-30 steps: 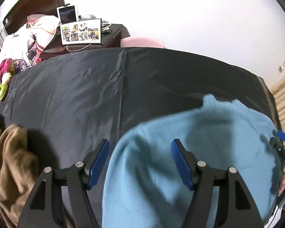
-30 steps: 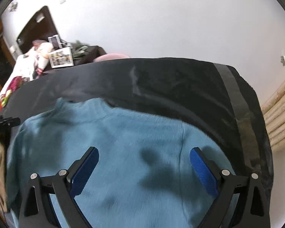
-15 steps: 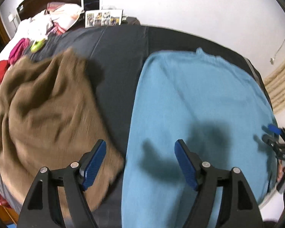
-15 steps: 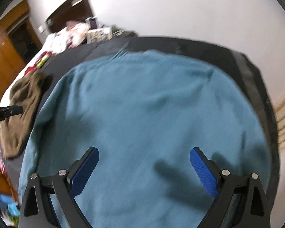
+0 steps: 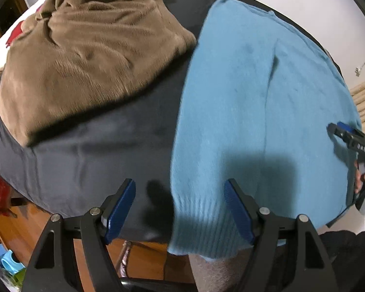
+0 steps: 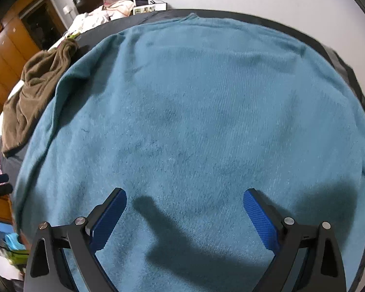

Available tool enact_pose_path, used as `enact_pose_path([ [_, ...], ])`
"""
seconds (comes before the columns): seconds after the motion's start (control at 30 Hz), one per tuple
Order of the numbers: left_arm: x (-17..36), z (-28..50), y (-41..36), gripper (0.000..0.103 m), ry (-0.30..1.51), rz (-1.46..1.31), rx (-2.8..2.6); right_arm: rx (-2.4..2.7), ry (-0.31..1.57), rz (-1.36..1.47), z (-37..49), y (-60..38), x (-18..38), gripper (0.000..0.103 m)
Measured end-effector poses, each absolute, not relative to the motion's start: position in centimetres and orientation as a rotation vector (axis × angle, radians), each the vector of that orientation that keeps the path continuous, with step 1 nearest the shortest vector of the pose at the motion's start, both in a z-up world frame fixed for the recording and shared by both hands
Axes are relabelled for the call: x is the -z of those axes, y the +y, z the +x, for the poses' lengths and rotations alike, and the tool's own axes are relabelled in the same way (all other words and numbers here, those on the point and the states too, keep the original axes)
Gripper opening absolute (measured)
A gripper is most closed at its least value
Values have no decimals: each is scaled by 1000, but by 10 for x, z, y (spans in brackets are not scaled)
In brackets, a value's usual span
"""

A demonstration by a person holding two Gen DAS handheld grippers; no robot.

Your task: Fold clothes

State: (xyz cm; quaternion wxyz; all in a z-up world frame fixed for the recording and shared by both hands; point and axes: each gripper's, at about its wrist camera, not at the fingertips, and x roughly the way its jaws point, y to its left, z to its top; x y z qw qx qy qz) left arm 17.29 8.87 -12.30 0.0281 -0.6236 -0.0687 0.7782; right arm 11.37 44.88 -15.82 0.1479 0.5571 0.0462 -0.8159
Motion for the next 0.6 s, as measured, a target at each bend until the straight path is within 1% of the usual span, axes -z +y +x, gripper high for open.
enact_pose_path([
  [0.13, 132, 179, 97, 79, -219, -1917, -2410, 2354, 148, 1599, 114, 449, 159, 98],
  [0.3, 134, 183, 96, 78, -278, -1899, -2419, 2363, 161, 1592, 117, 452, 160, 98],
  [0.37, 133, 184, 96, 70, -278, -1892, -2423, 2367, 169, 1587, 118, 453, 161, 98],
  [0.4, 132, 186, 94, 61, -288, -1884, -2417, 2369, 170, 1584, 118, 454, 161, 98],
  [0.43, 130, 190, 91, 49, -312, -1876, -2402, 2372, 172, 1580, 118, 455, 162, 98],
  [0.5, 128, 192, 91, 38, -342, -1868, -2385, 2377, 175, 1572, 118, 456, 162, 98],
  [0.57, 125, 194, 91, 26, -355, -1855, -2391, 2382, 180, 1565, 118, 458, 163, 98],
  [0.6, 122, 196, 91, 19, -360, -1848, -2402, 2385, 186, 1560, 118, 458, 163, 98],
])
